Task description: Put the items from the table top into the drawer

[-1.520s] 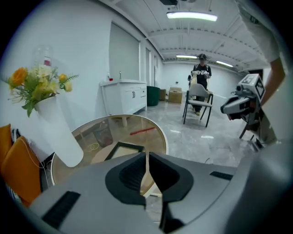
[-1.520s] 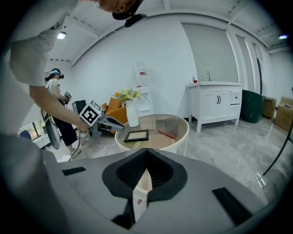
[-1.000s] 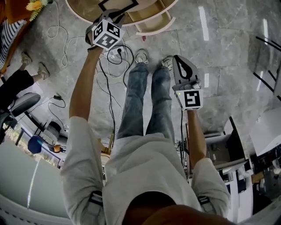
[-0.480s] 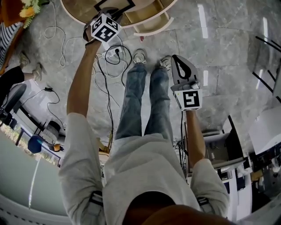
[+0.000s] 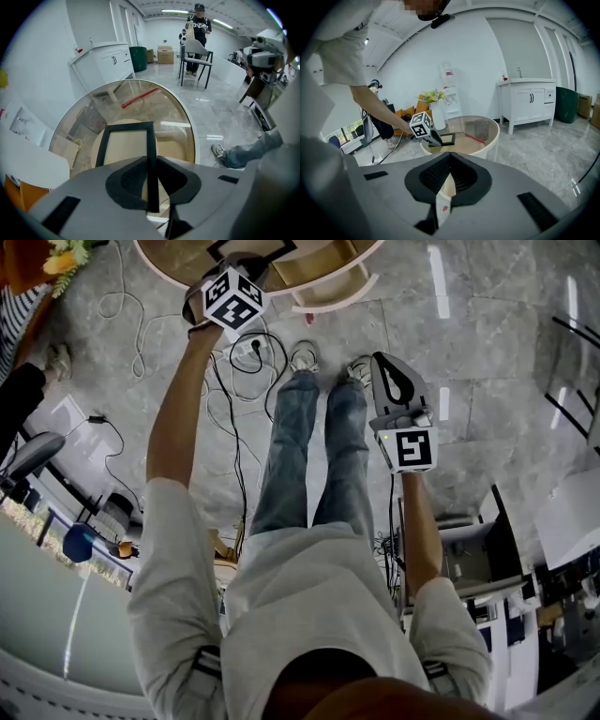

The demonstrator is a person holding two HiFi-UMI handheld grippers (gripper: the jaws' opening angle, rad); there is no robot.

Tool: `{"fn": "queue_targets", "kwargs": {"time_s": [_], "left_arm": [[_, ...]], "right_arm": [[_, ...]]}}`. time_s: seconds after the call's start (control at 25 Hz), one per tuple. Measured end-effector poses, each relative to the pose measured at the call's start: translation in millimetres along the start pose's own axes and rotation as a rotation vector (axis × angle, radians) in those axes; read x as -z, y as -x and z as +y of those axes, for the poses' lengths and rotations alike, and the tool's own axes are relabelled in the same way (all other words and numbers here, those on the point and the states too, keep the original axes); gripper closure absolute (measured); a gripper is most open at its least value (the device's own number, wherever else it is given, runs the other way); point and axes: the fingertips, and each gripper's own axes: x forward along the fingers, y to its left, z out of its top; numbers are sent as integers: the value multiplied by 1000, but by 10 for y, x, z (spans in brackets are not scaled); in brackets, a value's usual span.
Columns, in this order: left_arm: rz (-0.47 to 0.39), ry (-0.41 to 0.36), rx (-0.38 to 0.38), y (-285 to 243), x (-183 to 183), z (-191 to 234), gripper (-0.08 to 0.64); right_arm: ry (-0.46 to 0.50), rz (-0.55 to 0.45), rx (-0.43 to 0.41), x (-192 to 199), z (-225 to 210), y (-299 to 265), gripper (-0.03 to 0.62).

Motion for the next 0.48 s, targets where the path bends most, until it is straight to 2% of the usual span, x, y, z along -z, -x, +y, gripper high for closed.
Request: {"fn": "queue_targets", "kwargs": {"time_s": [0.48], "left_arm": [[-38, -14, -40, 120, -70, -56, 489]], "right_arm": [[9, 10, 5, 98, 36, 132, 569]]}}
